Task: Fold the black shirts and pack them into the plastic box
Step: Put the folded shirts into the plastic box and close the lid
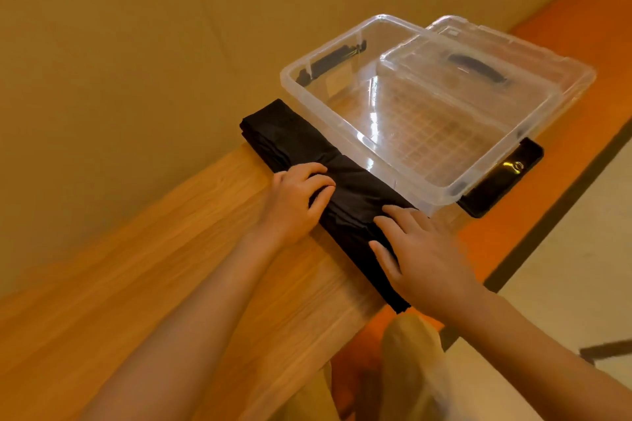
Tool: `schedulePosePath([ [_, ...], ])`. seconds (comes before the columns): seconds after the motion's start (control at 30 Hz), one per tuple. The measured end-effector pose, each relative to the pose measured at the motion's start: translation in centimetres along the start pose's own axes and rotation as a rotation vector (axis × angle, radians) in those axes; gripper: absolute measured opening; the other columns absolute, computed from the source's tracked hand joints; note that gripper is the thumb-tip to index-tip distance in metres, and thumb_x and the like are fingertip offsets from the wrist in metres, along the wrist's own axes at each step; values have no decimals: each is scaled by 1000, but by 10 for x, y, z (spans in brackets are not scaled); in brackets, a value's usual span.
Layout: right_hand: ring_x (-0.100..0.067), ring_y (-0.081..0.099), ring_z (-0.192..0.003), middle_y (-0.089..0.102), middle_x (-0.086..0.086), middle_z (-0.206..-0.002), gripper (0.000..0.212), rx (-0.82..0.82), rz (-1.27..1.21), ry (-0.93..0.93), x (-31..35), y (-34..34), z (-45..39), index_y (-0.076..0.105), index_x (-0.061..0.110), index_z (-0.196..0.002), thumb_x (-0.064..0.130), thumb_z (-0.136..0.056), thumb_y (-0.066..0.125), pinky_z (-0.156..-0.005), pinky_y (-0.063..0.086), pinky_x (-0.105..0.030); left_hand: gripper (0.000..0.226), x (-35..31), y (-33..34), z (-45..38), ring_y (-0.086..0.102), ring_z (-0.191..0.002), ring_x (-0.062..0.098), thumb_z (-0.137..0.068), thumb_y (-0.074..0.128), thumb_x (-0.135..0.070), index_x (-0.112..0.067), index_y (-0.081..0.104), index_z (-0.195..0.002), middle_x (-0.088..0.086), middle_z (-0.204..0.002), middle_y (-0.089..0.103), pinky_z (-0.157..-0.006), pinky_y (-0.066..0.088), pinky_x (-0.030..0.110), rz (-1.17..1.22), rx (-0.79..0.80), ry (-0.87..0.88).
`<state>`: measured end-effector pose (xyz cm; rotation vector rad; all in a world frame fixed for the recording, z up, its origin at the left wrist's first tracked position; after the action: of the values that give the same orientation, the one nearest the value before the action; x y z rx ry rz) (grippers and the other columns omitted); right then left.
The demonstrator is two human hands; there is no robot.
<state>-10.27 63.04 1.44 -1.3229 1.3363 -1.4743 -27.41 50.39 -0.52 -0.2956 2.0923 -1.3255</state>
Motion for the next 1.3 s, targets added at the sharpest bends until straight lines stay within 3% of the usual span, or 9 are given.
schedulePosePath([
  [0.17, -30, 55, -121, 55, -11, -135, 51, 106, -10, 27, 0, 0, 10, 57, 13, -129, 31, -83, 68, -97, 46, -44, 39, -22, -9, -10, 39, -134, 21, -96, 55, -26, -14, 54, -133, 7, -143, 45, -106, 28, 32, -97, 245, -89],
  [0.27, -29, 49, -127, 49, -10, -141, 50, 112, -32, 54, 1, -4, 8, 52, 14, -133, 41, -92, 45, -104, 40, -45, 49, -32, -8, -18, 24, -142, 20, -101, 44, -30, -17, 34, -147, 6, -156, 26, -112, 22, 37, -184, 378, -100],
  [0.37, -27, 26, -142, 26, -8, -155, 68, 172, -79, 122, 5, 5, 3, 31, 22, -147, 59, -90, 34, -116, 22, -48, 54, -37, -1, -21, 11, -146, 19, -102, 35, -41, -23, 23, -151, 3, -161, 10, -116, 15, 40, -205, 480, -95],
  [0.5, -32, 9, -146, 11, -13, -159, 88, 203, 5, 142, 15, 30, 7, 18, 21, -152, 58, -82, 55, -114, 14, -54, 57, -36, 13, -18, 3, -147, 22, -102, 26, -47, -31, 9, -153, 1, -162, -3, -117, 9, 41, -201, 598, -135],
  [0.7, -33, 13, -145, 16, -12, -158, 97, 148, 31, 63, 14, 33, 16, 20, 21, -152, 46, -73, 71, -114, 17, -53, 56, -33, 14, 2, 4, -147, 24, -102, 23, -46, -30, 8, -153, 4, -162, -2, -117, 10, 41, -190, 592, -198],
  [0.87, -33, 14, -145, 16, -11, -158, 91, 161, 56, -151, 9, 33, 20, 19, 22, -152, 49, -77, 63, -114, 16, -53, 70, -37, 6, 46, 18, -142, 26, -90, 1, -55, -29, 12, -153, 5, -161, 4, -112, 20, 42, -171, 476, -350],
  [1.0, -33, 13, -145, 15, -11, -159, 85, 225, 91, -283, 9, 37, 13, 19, 22, -152, 52, -80, 53, -115, 15, -53, 71, -38, 1, 69, 20, -141, 27, -88, -1, -54, -28, 13, -153, 6, -161, 6, -112, 22, 43, -183, 430, -482],
  [1.17, -35, 13, -145, 16, -13, -158, 85, 262, 106, -456, 17, 40, 2, 20, 21, -152, 54, -80, 53, -115, 14, -53, 60, -39, -7, 93, 40, -133, 32, -96, 17, -47, -23, 33, -148, 10, -156, 28, -103, 38, 47, -220, 326, -657],
  [1.3, -35, 15, -145, 15, -13, -158, 88, 278, 89, -640, 34, 45, -9, 18, 21, -152, 54, -82, 58, -115, 14, -54, 56, -35, -14, 123, 26, -141, 29, -100, 23, -44, -26, 18, -153, 7, -161, 11, -109, 28, 45, -251, 295, -821],
])
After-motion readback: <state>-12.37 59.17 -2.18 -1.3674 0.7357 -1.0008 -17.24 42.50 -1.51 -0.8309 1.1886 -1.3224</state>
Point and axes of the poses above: each hand's wrist, its own z-axis away from the middle knuckle, its own y-axis out of the palm, x = y × z, the point moved 3 cm from there along -z, towards the middle knuckle
